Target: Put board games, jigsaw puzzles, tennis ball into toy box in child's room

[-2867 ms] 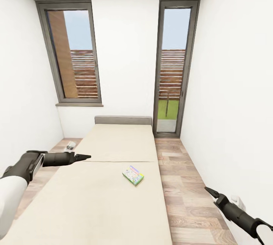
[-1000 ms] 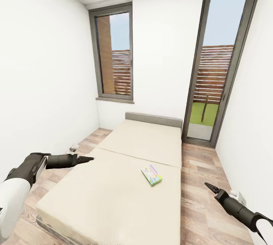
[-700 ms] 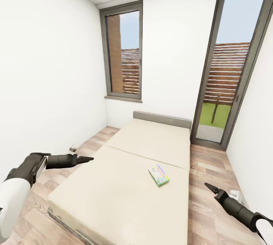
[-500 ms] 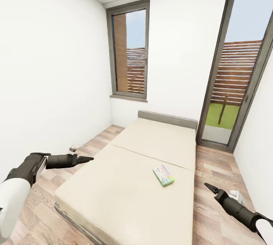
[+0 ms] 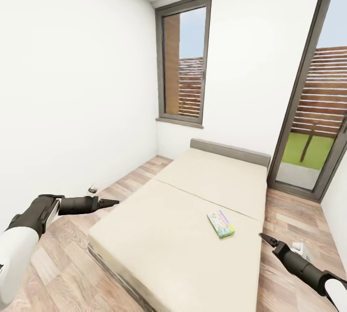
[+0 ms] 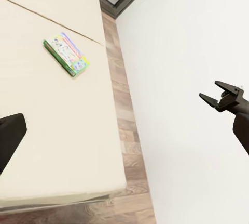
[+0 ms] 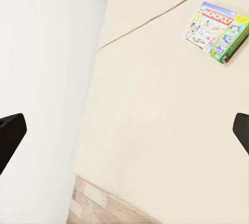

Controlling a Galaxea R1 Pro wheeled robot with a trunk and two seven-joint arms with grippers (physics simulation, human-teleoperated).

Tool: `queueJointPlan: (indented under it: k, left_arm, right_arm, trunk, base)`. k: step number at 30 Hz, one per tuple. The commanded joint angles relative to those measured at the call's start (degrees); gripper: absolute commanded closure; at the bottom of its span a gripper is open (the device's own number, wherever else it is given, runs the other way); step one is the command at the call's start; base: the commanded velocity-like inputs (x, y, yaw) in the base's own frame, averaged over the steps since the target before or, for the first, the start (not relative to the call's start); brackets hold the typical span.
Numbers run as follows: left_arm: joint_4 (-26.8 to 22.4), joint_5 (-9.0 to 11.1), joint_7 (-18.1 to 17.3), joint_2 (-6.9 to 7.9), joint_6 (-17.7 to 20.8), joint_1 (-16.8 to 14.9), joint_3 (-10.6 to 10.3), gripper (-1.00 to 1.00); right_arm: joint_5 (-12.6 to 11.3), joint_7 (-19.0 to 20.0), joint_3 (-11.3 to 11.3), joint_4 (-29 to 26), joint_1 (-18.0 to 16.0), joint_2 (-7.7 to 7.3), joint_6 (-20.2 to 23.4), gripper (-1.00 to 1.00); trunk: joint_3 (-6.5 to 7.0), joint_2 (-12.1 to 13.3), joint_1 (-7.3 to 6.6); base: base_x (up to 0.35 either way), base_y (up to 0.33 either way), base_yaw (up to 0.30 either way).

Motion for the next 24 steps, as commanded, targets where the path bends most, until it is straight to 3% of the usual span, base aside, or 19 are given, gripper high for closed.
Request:
queueJointPlan:
  k: [1, 24]
  left_arm:
    - [-0.01, -0.61, -0.42, -0.06, 0.6, -0.03, 0.38, -1.0]
    - [-0.01, -0.58, -0.37, -0.06, 0.6, -0.03, 0.38, -1.0]
  right_arm:
    - [-0.17, 0.1, -0.11, 0.01, -0.02, 0.01, 0.37, -1.0]
    - [-0.17, 0.08, -0.11, 0.09, -0.02, 0.08, 0.28, -1.0]
  trunk:
    - [-0.09, -0.05, 0.02]
    - [-1.52, -0.05, 0.02]
  base:
    - [-0.056, -0.039, 0.236]
    - [-0.128, -0.096, 0.23]
